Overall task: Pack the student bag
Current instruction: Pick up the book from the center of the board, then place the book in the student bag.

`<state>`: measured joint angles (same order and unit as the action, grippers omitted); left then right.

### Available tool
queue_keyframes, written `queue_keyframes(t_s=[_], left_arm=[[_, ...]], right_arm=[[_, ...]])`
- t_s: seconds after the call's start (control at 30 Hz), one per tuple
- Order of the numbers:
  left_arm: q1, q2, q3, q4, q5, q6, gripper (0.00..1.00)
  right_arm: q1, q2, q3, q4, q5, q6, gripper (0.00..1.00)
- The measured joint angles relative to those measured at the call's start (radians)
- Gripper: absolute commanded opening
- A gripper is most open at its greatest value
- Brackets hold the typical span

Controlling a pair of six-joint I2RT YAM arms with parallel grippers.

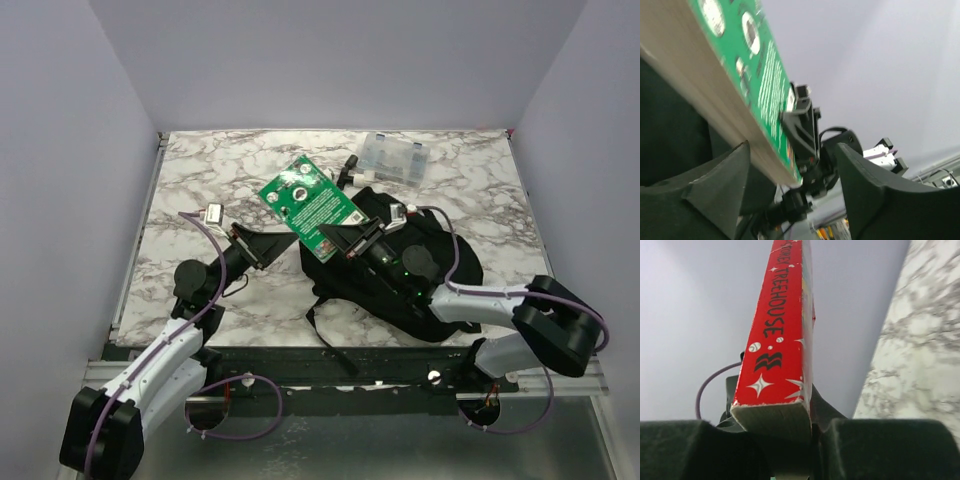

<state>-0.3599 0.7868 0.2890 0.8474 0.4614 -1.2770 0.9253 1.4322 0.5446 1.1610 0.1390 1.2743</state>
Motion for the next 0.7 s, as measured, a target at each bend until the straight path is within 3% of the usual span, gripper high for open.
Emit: queue_keyframes(t_s=[0.03, 0.23, 0.43, 0.57, 0.7], left_arm=[[0.000, -0.004, -0.014, 0.001, 0.013, 0.001, 0.79], [-0.005, -0.050, -0.147, -0.097, 0.103, 0.020, 0.85], [-0.078, -0.178, -0.057, -0.449, 0.109, 0.192, 0.87], [-0.202, -0.181, 0.074, -0.577, 0.037, 0.334, 0.87], [-0.438, -0.031, 0.211, -0.616, -0.122, 0.493, 0.88]], right_arm=[[-0.015, -0.032, -0.021, -0.038, 0.007, -0.016, 0.07], [-0.145, -0.319, -0.050, -0.361, 0.053, -0.215, 0.04], [-0.166, -0.432, 0.313, -0.994, 0.266, -0.579, 0.00], [-0.163, -0.520, 0.474, -1.353, 0.469, -0.724, 0.01], [-0.166, -0.686, 0.511, -1.611, 0.619, -0.793, 0.01]])
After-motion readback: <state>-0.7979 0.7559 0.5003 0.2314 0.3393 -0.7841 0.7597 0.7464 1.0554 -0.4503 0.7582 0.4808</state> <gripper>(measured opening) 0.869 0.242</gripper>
